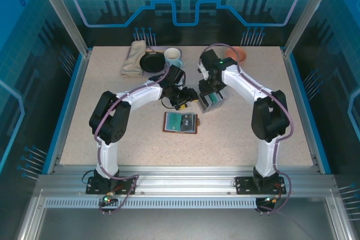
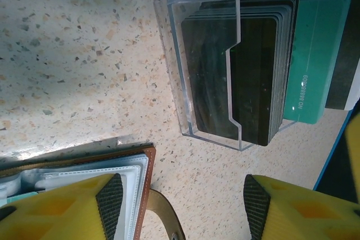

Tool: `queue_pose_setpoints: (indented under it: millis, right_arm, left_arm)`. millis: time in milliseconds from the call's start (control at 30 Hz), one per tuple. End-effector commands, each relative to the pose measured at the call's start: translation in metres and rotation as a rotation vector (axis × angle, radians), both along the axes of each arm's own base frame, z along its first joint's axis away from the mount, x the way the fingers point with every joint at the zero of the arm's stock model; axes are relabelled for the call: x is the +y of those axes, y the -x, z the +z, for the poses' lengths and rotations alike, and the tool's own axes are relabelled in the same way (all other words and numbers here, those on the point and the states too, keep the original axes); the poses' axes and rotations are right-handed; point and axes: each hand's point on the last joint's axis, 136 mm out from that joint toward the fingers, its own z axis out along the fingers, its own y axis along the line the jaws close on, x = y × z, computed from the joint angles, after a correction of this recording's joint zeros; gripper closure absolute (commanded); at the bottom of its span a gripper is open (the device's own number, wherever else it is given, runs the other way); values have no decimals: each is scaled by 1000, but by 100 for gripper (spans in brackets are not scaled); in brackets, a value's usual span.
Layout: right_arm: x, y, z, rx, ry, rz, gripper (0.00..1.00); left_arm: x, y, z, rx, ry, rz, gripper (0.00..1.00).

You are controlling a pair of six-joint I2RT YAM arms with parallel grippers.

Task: Put the credit cards into the card holder
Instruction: Pick up the credit card from the storage box.

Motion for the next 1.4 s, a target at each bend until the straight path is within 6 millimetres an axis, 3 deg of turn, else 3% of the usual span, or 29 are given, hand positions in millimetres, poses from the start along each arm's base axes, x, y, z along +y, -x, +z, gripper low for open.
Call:
queue_pose_setpoints:
  millis: [0, 700, 1033, 1367]
  right_arm:
    - [8, 5, -13, 32, 58, 38, 54]
    - [5, 5, -52, 20, 282, 100, 55]
    - [-3, -4, -35, -76, 382, 99, 56]
    - [-3, 0, -22, -85, 354, 90, 67]
  left_arm:
    - [4, -3, 1, 13, -2, 33, 38]
    - [25, 1, 0, -18, -36, 111, 38]
    - [25, 2, 2, -22, -32, 108, 39]
    - [26, 5, 1, -15, -35, 103, 39]
